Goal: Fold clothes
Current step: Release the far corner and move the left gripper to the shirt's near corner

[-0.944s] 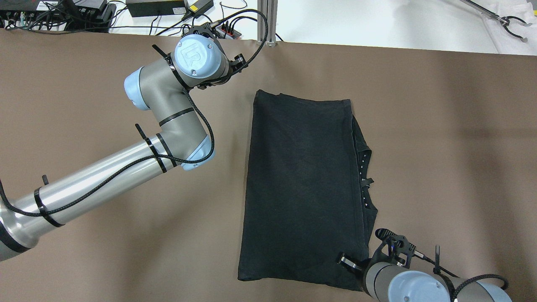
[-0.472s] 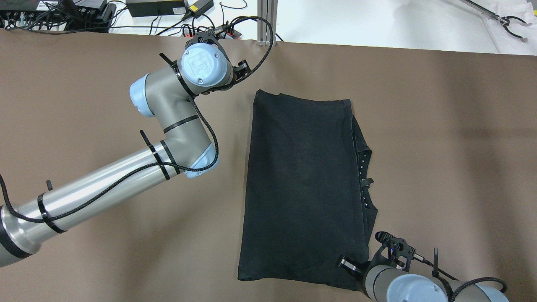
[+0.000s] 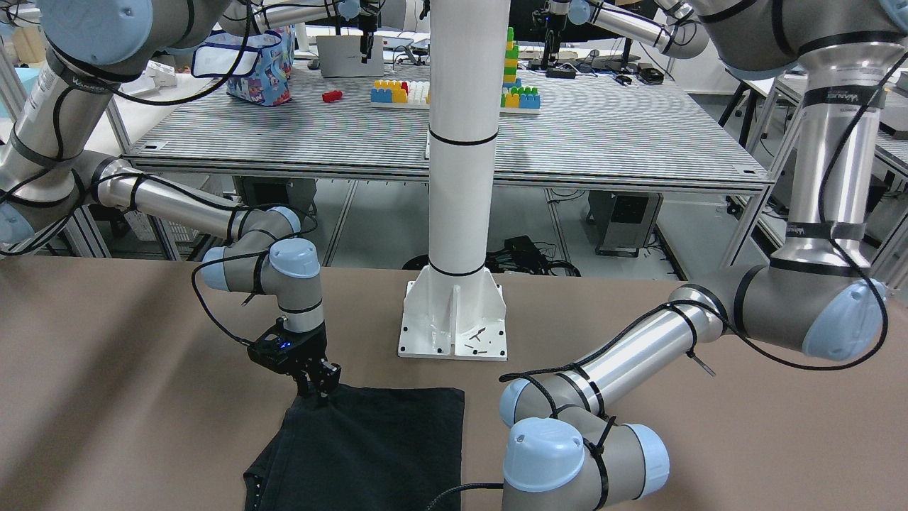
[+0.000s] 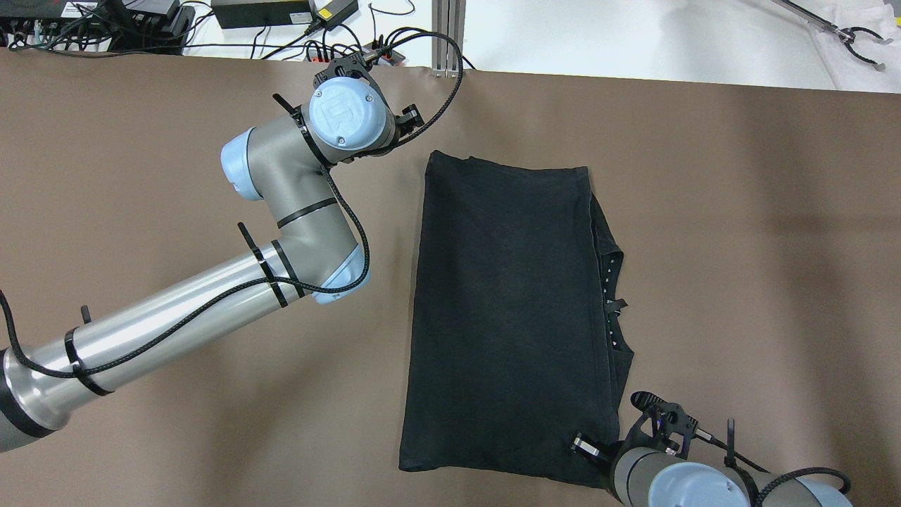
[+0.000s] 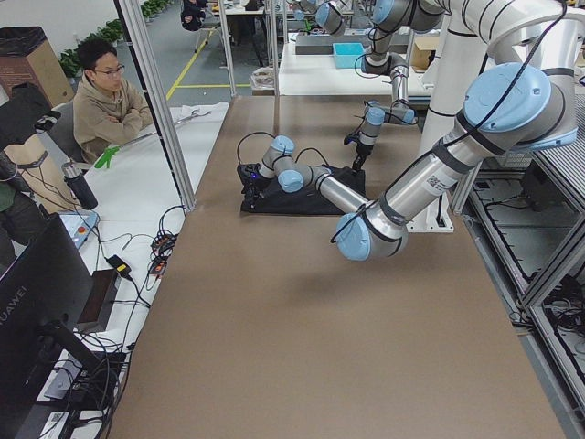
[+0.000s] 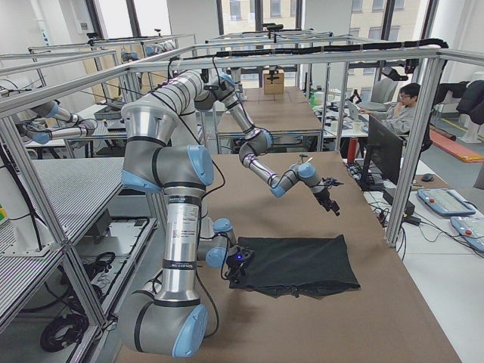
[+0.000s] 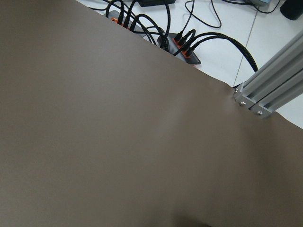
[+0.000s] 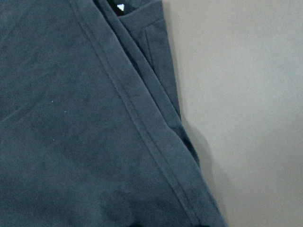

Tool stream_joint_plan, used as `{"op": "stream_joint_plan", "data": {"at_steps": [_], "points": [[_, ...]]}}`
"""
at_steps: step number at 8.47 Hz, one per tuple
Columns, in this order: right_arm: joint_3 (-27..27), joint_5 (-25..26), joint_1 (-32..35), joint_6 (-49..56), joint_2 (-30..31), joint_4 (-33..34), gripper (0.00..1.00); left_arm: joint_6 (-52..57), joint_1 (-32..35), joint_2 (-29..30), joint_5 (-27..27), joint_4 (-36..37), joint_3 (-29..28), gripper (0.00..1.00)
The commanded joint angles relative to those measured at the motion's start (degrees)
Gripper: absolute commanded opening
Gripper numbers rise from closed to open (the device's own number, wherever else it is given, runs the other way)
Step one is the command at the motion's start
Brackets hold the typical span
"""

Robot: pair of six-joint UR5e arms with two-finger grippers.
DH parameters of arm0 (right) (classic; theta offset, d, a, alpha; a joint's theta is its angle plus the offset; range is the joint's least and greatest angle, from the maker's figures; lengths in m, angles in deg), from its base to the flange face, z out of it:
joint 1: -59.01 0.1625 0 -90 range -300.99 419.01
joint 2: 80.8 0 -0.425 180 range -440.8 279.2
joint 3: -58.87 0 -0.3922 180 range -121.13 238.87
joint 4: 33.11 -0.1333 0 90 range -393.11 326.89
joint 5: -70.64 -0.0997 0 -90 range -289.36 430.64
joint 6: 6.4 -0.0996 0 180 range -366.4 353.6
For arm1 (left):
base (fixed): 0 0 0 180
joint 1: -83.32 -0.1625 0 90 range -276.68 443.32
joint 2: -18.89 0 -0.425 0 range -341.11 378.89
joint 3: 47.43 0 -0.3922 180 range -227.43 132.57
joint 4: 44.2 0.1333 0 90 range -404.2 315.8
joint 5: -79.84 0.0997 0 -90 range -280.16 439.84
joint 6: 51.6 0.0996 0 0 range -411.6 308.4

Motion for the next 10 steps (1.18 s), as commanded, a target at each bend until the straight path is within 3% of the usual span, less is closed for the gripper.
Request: {"op": "stream_joint_plan", "data": {"at_steps": [1, 3, 6, 7, 8, 10], "points": [[-0.3, 0.0, -0.1, -0.1, 0.0, 0.0, 0.48, 0.0, 0.0, 0.1, 0.0, 0.1, 0.0, 0.88], [-0.8, 0.1, -0.1, -0.1, -0.1, 0.0, 0.44, 0.0, 0.0, 0.1, 0.0, 0.1, 0.1, 0.88], [-0.9, 0.1, -0.2, -0.1, -0.5, 0.0, 0.19, -0.4, 0.0, 0.0, 0.0, 3.1, 2.1, 0.88], [-0.9, 0.1, -0.2, -0.1, -0.6, 0.0, 0.06, -0.6, 0.0, -0.1, 0.0, 3.1, 2.1, 0.88], [-1.0, 0.1, -0.2, -0.1, -0.7, 0.0, 0.00, -1.1, -0.1, -0.1, 0.0, 3.1, 2.1, 0.88], [0.2, -0.1, -0.1, -0.1, -0.9, 0.0, 0.00, -1.1, -0.3, -0.1, -0.1, 3.1, 2.1, 0.88]]}}
